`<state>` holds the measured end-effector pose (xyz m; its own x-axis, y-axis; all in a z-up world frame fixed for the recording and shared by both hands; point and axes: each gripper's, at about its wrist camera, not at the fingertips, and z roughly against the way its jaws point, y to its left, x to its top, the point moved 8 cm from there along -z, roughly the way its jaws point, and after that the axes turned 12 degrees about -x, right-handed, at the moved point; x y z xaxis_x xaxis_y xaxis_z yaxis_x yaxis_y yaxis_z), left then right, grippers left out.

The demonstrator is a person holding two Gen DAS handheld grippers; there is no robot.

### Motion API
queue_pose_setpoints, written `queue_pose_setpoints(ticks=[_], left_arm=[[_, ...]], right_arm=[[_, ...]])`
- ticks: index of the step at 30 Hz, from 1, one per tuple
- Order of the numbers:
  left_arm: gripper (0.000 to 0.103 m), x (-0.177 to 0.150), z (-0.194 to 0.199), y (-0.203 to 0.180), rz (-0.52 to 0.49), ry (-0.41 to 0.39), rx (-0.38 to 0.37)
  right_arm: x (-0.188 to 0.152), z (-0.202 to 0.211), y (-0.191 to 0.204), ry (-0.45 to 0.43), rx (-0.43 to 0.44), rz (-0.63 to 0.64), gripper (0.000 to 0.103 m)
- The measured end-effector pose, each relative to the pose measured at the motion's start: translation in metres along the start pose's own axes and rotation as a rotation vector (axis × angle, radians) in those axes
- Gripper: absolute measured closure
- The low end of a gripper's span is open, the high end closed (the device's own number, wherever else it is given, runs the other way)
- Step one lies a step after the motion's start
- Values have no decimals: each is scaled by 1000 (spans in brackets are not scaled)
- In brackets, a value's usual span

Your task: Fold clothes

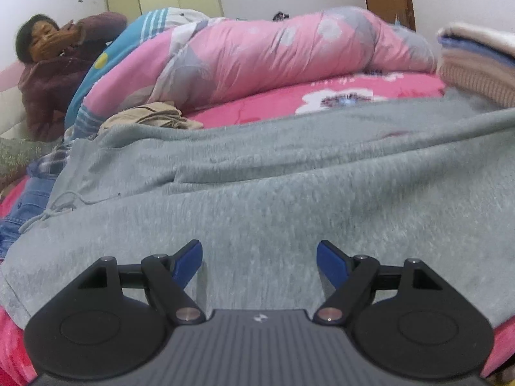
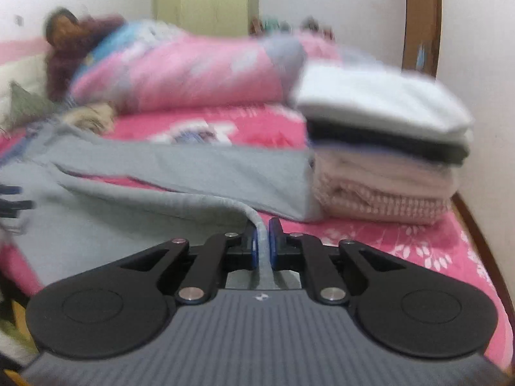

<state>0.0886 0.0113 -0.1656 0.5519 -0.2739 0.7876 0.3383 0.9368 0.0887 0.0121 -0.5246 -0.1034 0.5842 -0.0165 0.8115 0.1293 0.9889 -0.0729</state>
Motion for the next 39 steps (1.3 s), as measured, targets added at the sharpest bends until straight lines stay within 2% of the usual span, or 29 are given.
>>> queue_pose_setpoints(ticks=[1,3,6,9,11,12,13,17,20,24,27,29,30,34,36,39], left_arm=[[24,-1,-1,1,-11,9,5],[23,-3,-4,3,-18,22,8],[23,-4,-6,9,-15,33,10],[23,-4,-6,15,-9,36,15],[23,-5,-5,19,12,36,14],[23,-5,-3,21,23,35,13],[23,-6,-1,23,33,32,12],[23,-9,9,31,85,21,-5],[23,-9,17,36,127,10,-18],[24,-8,31,40,199,-14,-35],[24,-13,45,44,231,-29,-21],[25,-19,55,49,251,-36,-10],[25,-22,61,52,263,-40,-5],[25,-37,80,74,343,-48,10],[26,-45,90,87,399,-59,14],[26,-56,104,108,482,-81,17]], right_arm=[[-4,-24,-11,55,-21,-30,83],[-16,-65,-36,150,-77,-114,78],[-38,-65,-77,127,-181,-293,78],[-58,-26,-100,42,-180,-487,76],[-74,7,-101,-9,-176,-548,68],[-84,22,-99,-30,-174,-580,58],[-100,42,-98,-50,-163,-633,52],[-170,84,-79,-45,-61,-907,48],[-220,91,-58,-16,41,-1113,48],[-249,70,-34,11,167,-1301,47],[-248,55,-19,3,245,-1366,50],[-241,50,-10,-9,272,-1364,72],[-238,53,-8,-18,278,-1351,97],[-234,74,-11,-115,264,-1353,101],[-238,75,-10,-122,275,-1382,101],[-235,78,0,-157,349,-1401,97]])
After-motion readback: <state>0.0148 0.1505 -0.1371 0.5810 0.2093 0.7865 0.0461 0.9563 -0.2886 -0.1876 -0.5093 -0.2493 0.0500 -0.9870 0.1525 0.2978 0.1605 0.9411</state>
